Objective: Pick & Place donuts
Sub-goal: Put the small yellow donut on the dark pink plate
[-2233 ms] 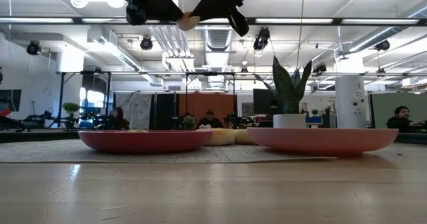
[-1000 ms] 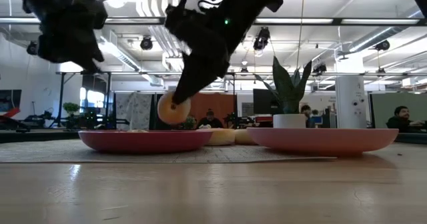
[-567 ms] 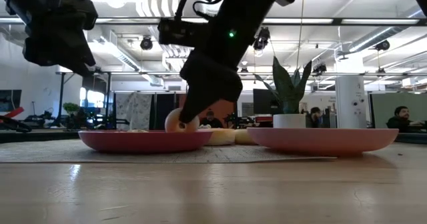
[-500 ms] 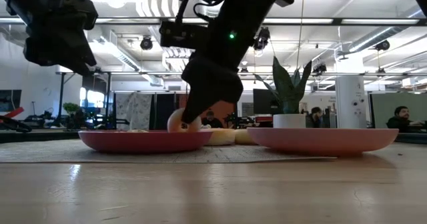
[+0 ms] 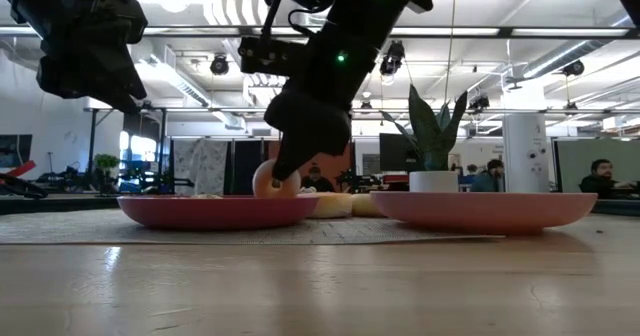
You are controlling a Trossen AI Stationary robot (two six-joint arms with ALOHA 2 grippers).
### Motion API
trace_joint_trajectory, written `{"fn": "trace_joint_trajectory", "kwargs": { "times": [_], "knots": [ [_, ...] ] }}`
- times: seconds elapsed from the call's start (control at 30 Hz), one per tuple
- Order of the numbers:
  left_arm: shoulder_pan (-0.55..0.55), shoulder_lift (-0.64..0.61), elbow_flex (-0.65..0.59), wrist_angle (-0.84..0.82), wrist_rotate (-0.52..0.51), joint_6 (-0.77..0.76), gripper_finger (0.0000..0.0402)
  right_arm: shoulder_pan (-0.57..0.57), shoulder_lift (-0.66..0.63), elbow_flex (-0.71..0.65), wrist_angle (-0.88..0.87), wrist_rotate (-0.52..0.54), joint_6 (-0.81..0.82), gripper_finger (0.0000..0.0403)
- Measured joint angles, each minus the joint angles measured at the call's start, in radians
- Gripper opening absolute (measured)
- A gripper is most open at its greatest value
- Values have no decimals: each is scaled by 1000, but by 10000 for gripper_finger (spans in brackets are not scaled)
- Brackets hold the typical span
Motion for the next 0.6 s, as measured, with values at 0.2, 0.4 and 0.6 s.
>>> {"fn": "trace_joint_trajectory", "kwargs": {
  "times": [0.2,0.4,0.6],
  "knots": [
    [0,0,0,0,-4,8,124,-12,25,-1,0,-19,27,13],
    [0,0,0,0,-4,9,124,-5,45,7,-7,-37,26,13],
    [0,0,0,0,-4,13,124,0,42,42,-6,-154,58,24]
  ]
}}
